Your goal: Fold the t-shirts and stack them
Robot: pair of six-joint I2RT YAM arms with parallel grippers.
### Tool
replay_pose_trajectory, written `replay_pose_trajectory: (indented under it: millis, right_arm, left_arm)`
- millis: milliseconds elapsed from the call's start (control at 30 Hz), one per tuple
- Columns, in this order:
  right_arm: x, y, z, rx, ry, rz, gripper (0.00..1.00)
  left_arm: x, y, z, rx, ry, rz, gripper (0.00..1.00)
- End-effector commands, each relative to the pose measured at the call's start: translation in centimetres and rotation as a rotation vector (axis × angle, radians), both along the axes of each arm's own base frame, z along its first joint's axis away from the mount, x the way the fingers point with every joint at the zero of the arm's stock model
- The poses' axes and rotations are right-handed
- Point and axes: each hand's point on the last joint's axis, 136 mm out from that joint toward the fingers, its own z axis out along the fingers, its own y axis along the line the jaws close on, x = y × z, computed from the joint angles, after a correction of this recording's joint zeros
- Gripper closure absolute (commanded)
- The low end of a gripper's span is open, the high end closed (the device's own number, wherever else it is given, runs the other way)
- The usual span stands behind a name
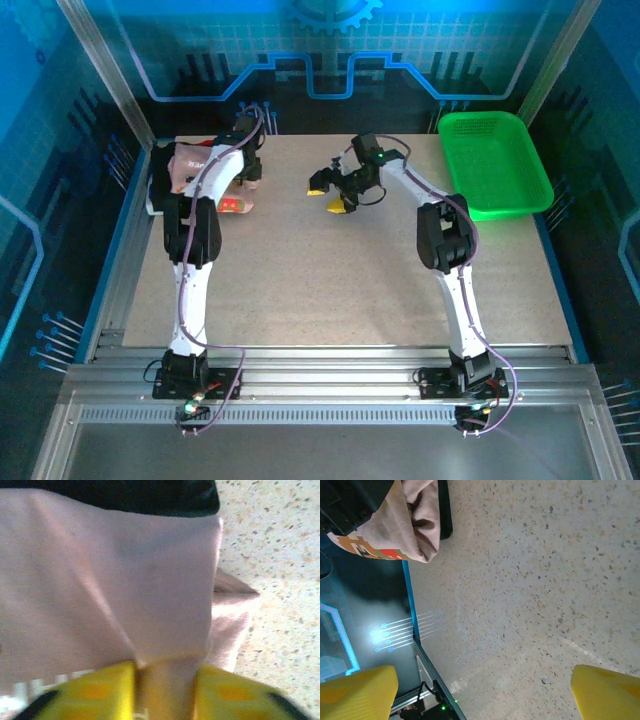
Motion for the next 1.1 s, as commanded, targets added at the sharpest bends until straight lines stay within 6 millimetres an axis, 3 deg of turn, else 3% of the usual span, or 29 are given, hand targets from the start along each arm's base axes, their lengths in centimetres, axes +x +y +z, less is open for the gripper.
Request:
replay_pose_trajectory:
  millis: [0,100,200,233,433,567,700,967,1067]
  right_arm:
    - [-0.5,-0.2,2.1,0.033,-0.027,0.015,0.09]
    - [-0.7,-0.5,2.4,0.03,-0.035,0.017,0.09]
    - [-1.1,-0.7,3.6,0.032,-0.059,0.021,0.09]
    - [-1.3,-0.8,3.7,0.033,-0.061,0.025,0.09]
    - [-2.7,-1.8,4.5,0.018,-0.077,0.045,0.08]
    - [-3.3,-2.4,4.5,0.018,-0.077,0.045,0.07]
    - [-3.7,-2.7,4.5,0.02,-0.078,0.048,0.06]
    - [-4.2,-2.8,5.6,0.022,-0.095,0.064,0.05]
    - [-4.6,-3.1,5.7,0.015,-0.092,0.068,0.04]
  left_arm:
    - [-0.3,-0.7,0.7,-0.031,-0.012,-0.024,0.3]
    - [0.0,-0.2,1.9,-0.047,-0.049,-0.011,0.17]
    - [0.4,0.1,4.5,-0.097,-0.121,-0.006,0.11]
    - [0.5,0.1,5.5,-0.13,-0.153,-0.006,0.03]
    - [-0.6,2.8,11.5,-0.366,-0.337,0.086,0.01]
    - [-1.5,5.4,13.1,-0.46,-0.38,0.137,0.01]
    - [-2.0,6.6,12.0,-0.449,-0.35,0.154,0.01]
    - [-2.0,9.5,4.1,-0.494,-0.209,0.32,0.06]
    - [-2.8,12.1,1.3,-0.463,-0.16,0.417,0.07]
